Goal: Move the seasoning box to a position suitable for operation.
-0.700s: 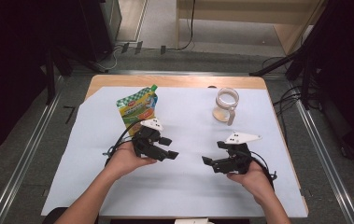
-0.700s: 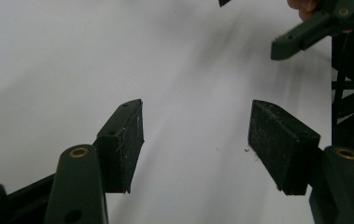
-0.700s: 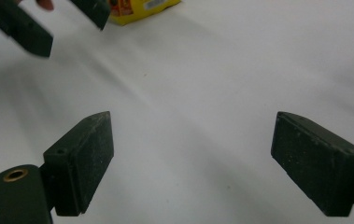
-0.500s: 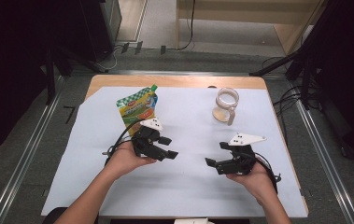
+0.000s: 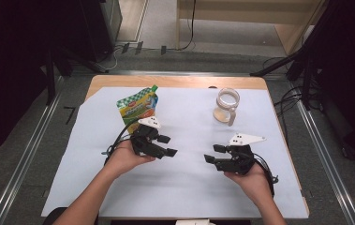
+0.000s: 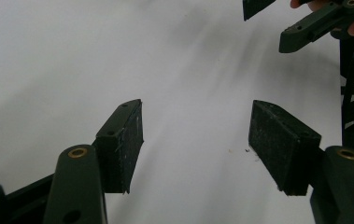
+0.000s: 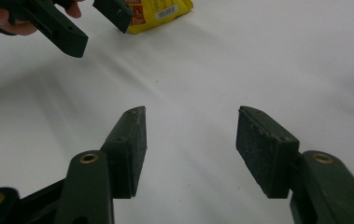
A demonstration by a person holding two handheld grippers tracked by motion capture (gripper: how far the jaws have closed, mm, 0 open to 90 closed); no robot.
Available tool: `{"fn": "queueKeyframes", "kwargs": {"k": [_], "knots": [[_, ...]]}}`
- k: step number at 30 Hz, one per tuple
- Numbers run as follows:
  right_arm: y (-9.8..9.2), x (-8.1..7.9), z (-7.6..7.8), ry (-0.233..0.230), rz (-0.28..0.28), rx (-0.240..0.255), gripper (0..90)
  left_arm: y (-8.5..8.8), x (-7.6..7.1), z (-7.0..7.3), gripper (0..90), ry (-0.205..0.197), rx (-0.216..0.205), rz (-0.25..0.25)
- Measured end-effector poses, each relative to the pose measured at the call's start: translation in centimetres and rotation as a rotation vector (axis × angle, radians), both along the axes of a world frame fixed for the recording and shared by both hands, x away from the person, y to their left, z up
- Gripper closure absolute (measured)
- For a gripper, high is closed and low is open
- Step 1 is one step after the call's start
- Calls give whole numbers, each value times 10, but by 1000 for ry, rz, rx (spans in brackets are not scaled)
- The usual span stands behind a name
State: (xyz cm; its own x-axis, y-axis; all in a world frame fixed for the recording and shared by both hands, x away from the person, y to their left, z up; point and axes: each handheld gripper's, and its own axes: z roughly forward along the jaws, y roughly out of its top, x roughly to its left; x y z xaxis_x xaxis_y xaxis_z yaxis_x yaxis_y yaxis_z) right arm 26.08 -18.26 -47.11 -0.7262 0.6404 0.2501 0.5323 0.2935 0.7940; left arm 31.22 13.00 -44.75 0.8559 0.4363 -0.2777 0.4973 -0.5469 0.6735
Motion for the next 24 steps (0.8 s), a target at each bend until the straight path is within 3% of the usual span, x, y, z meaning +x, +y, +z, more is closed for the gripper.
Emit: {"fn": "queueKeyframes", "kwargs": {"k": [7,13,19,24], "knots": [[2,-1,0,-5,-2,-22,506,-1,-2,0,362,-9,-2,-12],[1,0,-1,3,-15,-31,513,0,0,-1,377,20,-1,-13],[-1,2,0,-6,-15,-40,525,2,0,-2,392,11,3,-18],[-2,4,3,-18,-34,-53,484,7,0,-2,385,7,-14,-9]]}}
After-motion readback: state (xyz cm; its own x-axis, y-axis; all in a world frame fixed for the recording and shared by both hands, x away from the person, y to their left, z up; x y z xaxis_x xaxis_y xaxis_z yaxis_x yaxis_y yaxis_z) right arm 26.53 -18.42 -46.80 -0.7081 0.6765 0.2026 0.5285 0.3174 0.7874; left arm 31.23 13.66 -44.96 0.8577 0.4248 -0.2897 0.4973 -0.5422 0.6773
